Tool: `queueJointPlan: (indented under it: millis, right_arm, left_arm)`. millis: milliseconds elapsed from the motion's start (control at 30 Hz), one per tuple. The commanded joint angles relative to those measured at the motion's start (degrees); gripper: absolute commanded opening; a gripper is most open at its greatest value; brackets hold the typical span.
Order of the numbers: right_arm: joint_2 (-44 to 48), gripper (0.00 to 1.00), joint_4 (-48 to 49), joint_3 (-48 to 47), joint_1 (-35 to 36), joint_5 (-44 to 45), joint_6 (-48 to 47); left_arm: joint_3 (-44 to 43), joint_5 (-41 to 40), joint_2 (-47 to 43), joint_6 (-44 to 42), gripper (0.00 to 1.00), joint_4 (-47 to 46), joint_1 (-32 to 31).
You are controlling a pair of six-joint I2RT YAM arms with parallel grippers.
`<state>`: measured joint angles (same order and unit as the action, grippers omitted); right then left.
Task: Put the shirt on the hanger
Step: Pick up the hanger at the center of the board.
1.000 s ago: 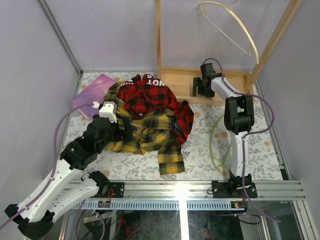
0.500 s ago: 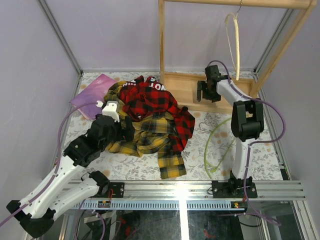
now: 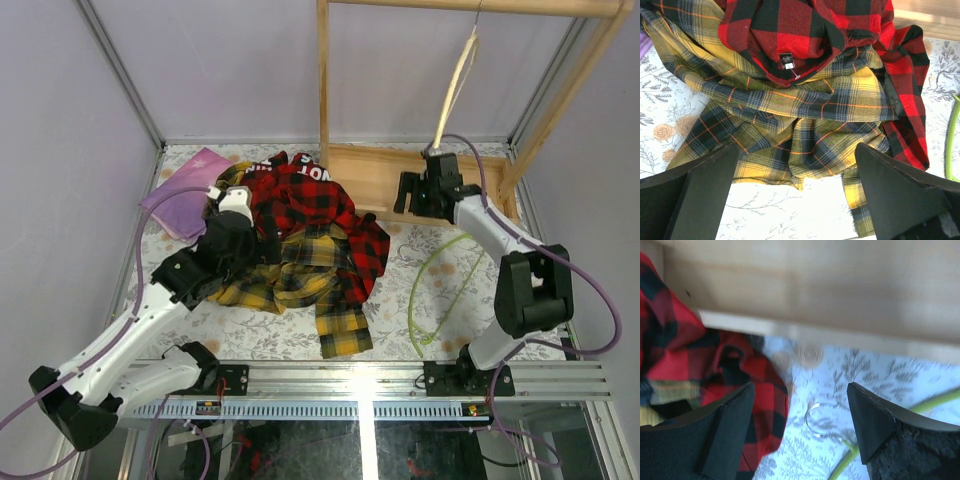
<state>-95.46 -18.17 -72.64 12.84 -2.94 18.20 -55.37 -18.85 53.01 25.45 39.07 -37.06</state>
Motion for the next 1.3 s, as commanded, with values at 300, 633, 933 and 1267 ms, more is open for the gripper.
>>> queueJointPlan:
  millis: [300,633,933,1267]
  right_arm:
    - [24.08,0.82,10.99,29.64,0.87,0.45,11.53]
    - [36.10,0.66,1.09,42.36,0.87,6.66,18.66]
    - [31.62,0.60,8.64,45.96,1.25,2.70,20.35]
    - [25.88,0.41,6.99,44.17,4.67,10.25,20.03]
  left_arm:
    - [0.64,3.11,7.86,7.14,1.00,-7.99,1.36]
    - [2.56,3.57,7.72,7.18,1.00,-8.28,1.90]
    - [2.99,5.70,8.60,6.99,1.00,-8.85,2.03]
    - [4.40,5.55,7.11,7.04,1.00,-8.83,2.14]
